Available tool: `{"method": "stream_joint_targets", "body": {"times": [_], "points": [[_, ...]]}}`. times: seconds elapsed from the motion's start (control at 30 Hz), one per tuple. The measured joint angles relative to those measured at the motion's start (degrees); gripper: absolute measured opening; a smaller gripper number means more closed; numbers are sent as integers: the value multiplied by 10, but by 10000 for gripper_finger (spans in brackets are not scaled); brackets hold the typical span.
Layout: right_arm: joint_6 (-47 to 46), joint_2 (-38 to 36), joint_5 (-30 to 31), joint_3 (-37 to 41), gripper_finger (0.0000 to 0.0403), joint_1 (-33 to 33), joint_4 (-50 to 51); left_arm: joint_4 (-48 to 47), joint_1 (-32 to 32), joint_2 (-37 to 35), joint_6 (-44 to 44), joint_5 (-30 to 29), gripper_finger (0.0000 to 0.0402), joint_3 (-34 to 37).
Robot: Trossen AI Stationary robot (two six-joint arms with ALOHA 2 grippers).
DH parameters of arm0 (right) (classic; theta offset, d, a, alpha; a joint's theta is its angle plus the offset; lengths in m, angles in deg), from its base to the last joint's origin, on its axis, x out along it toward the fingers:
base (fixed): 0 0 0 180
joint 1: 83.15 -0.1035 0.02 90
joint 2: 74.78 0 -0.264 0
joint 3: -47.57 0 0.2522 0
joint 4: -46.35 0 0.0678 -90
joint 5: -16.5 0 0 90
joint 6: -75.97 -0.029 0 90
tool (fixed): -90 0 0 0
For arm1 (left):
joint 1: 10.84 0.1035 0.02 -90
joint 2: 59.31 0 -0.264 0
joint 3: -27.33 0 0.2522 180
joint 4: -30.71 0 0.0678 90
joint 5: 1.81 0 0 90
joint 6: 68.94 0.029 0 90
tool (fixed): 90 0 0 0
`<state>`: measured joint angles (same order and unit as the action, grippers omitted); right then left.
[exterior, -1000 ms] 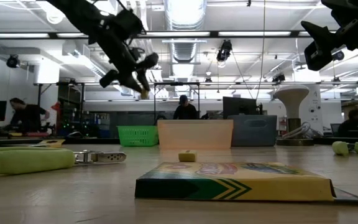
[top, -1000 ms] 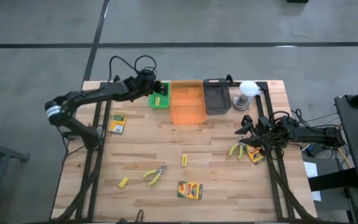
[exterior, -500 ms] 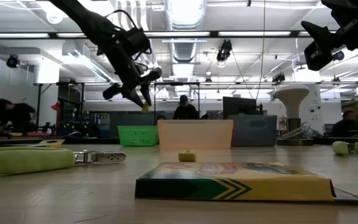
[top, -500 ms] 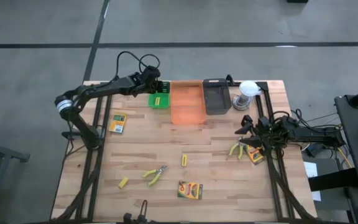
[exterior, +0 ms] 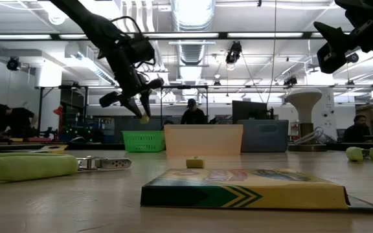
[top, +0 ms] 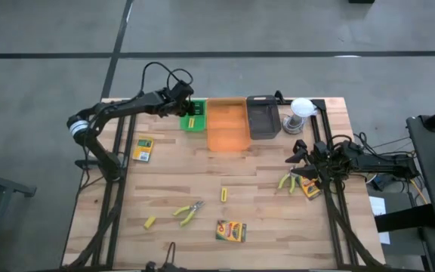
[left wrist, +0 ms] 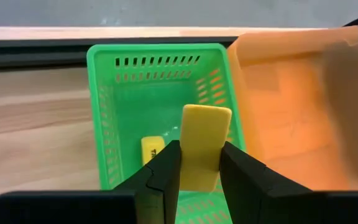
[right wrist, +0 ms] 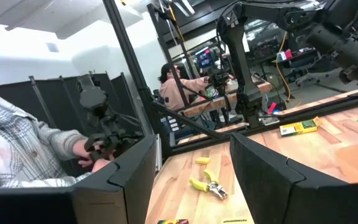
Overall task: Pick & Place School Supplies
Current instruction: Put the yellow eraser into the green bin
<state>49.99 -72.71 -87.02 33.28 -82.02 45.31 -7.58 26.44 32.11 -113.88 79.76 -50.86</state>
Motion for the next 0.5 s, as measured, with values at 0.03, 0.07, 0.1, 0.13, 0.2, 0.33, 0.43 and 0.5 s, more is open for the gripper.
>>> {"method": "stream_joint_targets", "body": {"times": [0.03,0.07,0.1,0.13,0.2,0.33,0.43,0.5], "points": [[0,0,0,0,201,0,0,0,3,0,-2,2,103,0],[0,0,0,0,201,0,0,-1,6,0,-5,7,104,0],[0,0,0,0,201,0,0,0,11,0,-9,17,104,0],[0,0,0,0,201,0,0,0,16,0,-15,26,104,0],[0,0,0,0,201,0,0,2,23,5,-17,44,104,0],[0,0,0,0,201,0,0,0,33,28,-17,77,104,0],[0,0,0,0,201,0,0,0,35,50,-16,96,104,-1],[0,0,0,0,201,0,0,0,35,65,-16,108,104,-4]]}}
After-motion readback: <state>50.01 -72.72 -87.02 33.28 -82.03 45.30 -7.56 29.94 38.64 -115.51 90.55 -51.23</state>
